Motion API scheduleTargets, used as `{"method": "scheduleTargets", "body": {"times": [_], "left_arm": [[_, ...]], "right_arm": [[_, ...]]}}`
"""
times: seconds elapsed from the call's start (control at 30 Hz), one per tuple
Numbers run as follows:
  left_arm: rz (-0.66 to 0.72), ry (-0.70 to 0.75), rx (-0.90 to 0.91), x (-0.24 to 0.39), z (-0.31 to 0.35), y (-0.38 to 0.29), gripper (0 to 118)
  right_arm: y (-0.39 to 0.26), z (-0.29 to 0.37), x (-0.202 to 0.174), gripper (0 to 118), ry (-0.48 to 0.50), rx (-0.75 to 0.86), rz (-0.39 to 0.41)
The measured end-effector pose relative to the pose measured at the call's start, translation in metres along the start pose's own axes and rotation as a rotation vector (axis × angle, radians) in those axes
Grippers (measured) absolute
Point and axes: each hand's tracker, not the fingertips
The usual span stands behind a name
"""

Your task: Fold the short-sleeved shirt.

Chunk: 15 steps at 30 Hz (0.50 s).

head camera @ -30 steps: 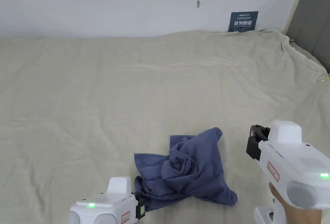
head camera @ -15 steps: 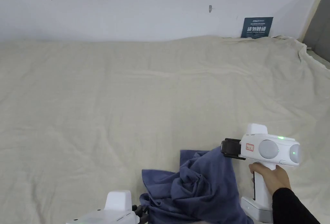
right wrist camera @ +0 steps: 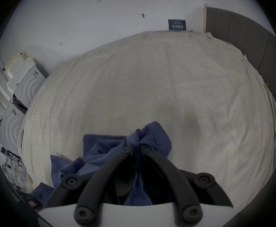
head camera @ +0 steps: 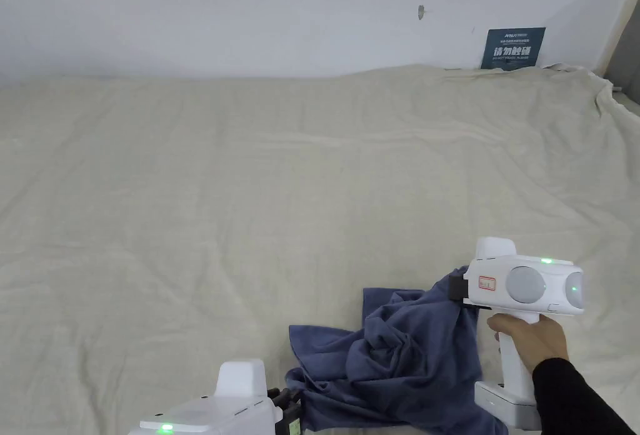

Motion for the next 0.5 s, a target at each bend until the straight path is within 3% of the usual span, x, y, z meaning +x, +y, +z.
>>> {"method": "scheduleTargets", "body": {"times": [0.27, 0.5], "left_arm": [[0.081, -0.084, 0.107, -0.011, 0.033, 0.038, 1], [0.040, -0.010, 0.277, -0.030, 0.076, 0.118, 1]], "right_arm": [[0.025, 0.109, 0.013, 5, 0.036, 0.209, -0.022], [0.073, 0.188, 0.030, 5, -0.003, 0.361, -0.028]]}}
